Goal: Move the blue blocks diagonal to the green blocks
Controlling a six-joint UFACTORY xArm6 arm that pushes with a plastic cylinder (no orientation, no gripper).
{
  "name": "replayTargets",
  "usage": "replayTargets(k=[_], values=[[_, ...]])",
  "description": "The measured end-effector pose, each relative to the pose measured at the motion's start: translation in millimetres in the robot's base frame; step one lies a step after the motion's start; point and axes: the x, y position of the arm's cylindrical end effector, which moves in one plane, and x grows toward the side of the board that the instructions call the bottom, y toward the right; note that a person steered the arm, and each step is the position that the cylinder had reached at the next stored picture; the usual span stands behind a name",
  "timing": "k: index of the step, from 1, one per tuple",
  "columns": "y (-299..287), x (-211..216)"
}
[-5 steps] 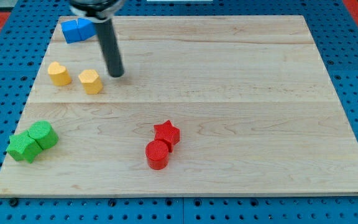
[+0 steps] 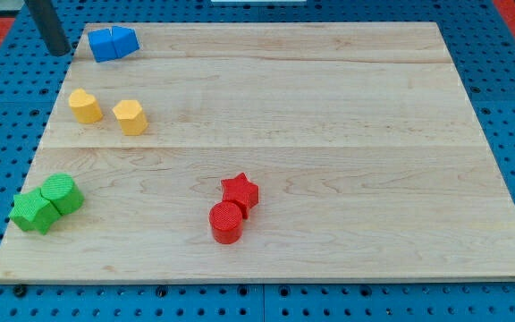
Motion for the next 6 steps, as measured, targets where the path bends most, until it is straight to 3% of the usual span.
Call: replayTargets(k=[1, 4, 6], values=[[61, -35], [69, -37], [116, -37]])
